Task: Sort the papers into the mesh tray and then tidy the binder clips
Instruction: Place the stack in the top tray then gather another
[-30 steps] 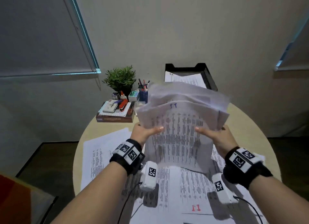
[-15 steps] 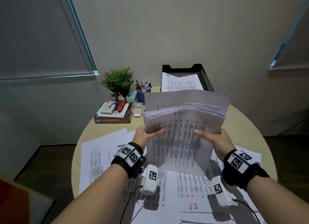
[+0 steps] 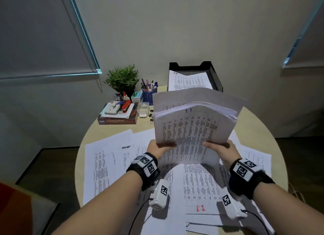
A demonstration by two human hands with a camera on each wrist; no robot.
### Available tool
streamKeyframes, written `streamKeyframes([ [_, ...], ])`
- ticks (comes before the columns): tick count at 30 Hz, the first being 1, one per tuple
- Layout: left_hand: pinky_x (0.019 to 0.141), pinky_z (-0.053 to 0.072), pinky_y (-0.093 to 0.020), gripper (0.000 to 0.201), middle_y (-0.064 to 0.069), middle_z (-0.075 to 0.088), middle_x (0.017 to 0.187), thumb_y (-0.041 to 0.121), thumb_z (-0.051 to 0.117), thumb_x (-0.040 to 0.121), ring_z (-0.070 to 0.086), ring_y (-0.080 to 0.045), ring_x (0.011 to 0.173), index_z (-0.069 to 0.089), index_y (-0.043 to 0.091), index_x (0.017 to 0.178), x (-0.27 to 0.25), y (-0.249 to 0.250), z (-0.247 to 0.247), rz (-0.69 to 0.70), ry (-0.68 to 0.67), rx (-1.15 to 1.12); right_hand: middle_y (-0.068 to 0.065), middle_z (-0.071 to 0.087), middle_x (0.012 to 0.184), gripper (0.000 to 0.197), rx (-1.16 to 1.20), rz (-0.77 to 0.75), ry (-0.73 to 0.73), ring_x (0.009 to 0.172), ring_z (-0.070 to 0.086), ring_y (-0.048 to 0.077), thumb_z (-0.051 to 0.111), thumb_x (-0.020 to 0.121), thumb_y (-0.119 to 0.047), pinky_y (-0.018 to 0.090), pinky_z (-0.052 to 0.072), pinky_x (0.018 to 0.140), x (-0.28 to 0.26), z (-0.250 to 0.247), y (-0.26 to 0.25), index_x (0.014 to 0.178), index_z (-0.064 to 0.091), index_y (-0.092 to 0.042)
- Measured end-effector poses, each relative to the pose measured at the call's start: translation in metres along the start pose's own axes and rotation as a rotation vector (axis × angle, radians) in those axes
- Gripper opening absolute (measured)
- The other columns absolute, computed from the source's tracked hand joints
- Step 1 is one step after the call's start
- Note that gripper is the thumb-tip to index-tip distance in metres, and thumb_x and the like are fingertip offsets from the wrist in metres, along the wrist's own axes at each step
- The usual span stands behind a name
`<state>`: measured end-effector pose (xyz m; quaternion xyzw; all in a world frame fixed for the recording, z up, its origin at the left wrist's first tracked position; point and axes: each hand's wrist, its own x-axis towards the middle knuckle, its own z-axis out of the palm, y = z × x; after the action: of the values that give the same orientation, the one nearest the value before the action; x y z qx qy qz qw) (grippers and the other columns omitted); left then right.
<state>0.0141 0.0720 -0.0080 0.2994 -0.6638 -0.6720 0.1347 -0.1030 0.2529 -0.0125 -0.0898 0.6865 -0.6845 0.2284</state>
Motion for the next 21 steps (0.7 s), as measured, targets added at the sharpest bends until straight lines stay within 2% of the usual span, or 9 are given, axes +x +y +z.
streamKeyframes([
  [2, 0.082, 0.049, -0.029, 0.036, -0.004, 0.066, 0.098, 0.007, 0.076, 0.074, 0.061, -0.017, 0.090, 0.063, 0.004, 0.107, -0.001, 0.005, 0.000, -0.016, -0.023, 0.031, 0.022, 0.068, 0.109, 0.043, -0.052, 0.010, 0.011, 0.092, 0.066, 0.029, 0.080, 0.071, -0.012, 0.048, 0.045, 0.099, 0.002, -0.002, -0.002, 0.108, 0.064, 0.004],
  [4, 0.070, 0.050, -0.018, 0.016, 0.003, 0.064, 0.077, 0.014, 0.076, 0.075, 0.060, -0.008, 0.069, 0.062, 0.012, 0.083, 0.001, 0.008, -0.002, -0.024, -0.050, 0.069, 0.030, 0.065, 0.100, 0.037, -0.119, 0.010, -0.017, 0.082, 0.064, 0.032, 0.080, 0.071, -0.018, 0.047, 0.051, 0.088, 0.005, -0.005, -0.006, 0.094, 0.064, 0.007],
  [6, 0.051, 0.044, -0.007, 0.019, 0.010, 0.058, 0.060, 0.014, 0.075, 0.076, 0.056, -0.004, 0.055, 0.057, 0.013, 0.071, -0.002, 0.012, -0.003, -0.007, -0.033, 0.045, 0.017, 0.069, 0.085, 0.012, -0.158, -0.039, -0.042, 0.078, 0.063, 0.027, 0.074, 0.078, -0.008, 0.035, 0.050, 0.074, 0.005, -0.007, -0.009, 0.085, 0.065, -0.004],
  [9, 0.046, 0.043, -0.003, 0.014, 0.005, 0.058, 0.069, 0.003, 0.070, 0.080, 0.058, 0.000, 0.053, 0.059, 0.007, 0.088, -0.007, 0.006, -0.001, -0.057, -0.045, -0.011, -0.001, 0.068, 0.091, 0.029, -0.149, -0.078, -0.076, 0.081, 0.065, 0.015, 0.064, 0.084, 0.003, 0.019, 0.053, 0.068, -0.002, -0.007, -0.008, 0.107, 0.058, -0.014],
  [11, 0.060, 0.053, -0.010, 0.018, 0.001, 0.061, 0.075, -0.002, 0.067, 0.081, 0.062, -0.002, 0.060, 0.060, 0.000, 0.098, -0.012, -0.007, -0.001, -0.116, -0.035, -0.044, -0.004, 0.064, 0.112, 0.050, -0.184, -0.087, -0.092, 0.095, 0.062, 0.006, 0.059, 0.086, 0.006, 0.020, 0.051, 0.084, -0.006, -0.009, 0.002, 0.130, 0.048, -0.017],
  [13, 0.073, 0.054, -0.025, 0.030, -0.001, 0.063, 0.079, 0.001, 0.069, 0.080, 0.065, -0.015, 0.076, 0.059, -0.007, 0.107, -0.017, -0.022, 0.000, -0.195, -0.043, -0.067, -0.013, 0.047, 0.132, 0.073, -0.252, -0.086, -0.106, 0.117, 0.050, 0.004, 0.056, 0.089, 0.005, 0.025, 0.037, 0.101, -0.009, -0.012, 0.015, 0.146, 0.027, -0.029],
  [16, 0.065, 0.046, -0.015, 0.011, 0.002, 0.054, 0.072, 0.002, 0.065, 0.084, 0.054, -0.007, 0.066, 0.055, 0.006, 0.085, -0.026, -0.031, -0.003, -0.272, -0.066, -0.100, -0.006, 0.036, 0.137, 0.086, -0.359, -0.026, -0.120, 0.131, 0.036, 0.014, 0.055, 0.091, -0.003, 0.028, 0.030, 0.103, -0.010, -0.019, 0.029, 0.146, 0.008, -0.049],
  [18, 0.065, 0.047, -0.014, 0.011, 0.002, 0.054, 0.072, 0.004, 0.066, 0.084, 0.052, -0.005, 0.065, 0.055, 0.006, 0.085, -0.029, -0.040, -0.008, -0.311, -0.047, -0.092, 0.004, 0.039, 0.140, 0.082, -0.408, -0.001, -0.121, 0.117, 0.048, 0.024, 0.057, 0.089, -0.008, 0.032, 0.037, 0.097, -0.009, -0.023, 0.031, 0.142, 0.014, -0.054],
  [21, 0.093, 0.048, -0.040, 0.054, -0.005, 0.069, 0.091, 0.033, 0.082, 0.068, 0.064, -0.022, 0.090, 0.062, 0.004, 0.108, -0.020, -0.064, -0.014, -0.312, -0.025, -0.022, 0.007, 0.044, 0.129, 0.072, -0.481, -0.037, -0.114, 0.080, 0.047, 0.019, 0.060, 0.088, -0.013, 0.027, 0.046, 0.070, -0.002, -0.027, 0.028, 0.141, 0.025, -0.048],
])
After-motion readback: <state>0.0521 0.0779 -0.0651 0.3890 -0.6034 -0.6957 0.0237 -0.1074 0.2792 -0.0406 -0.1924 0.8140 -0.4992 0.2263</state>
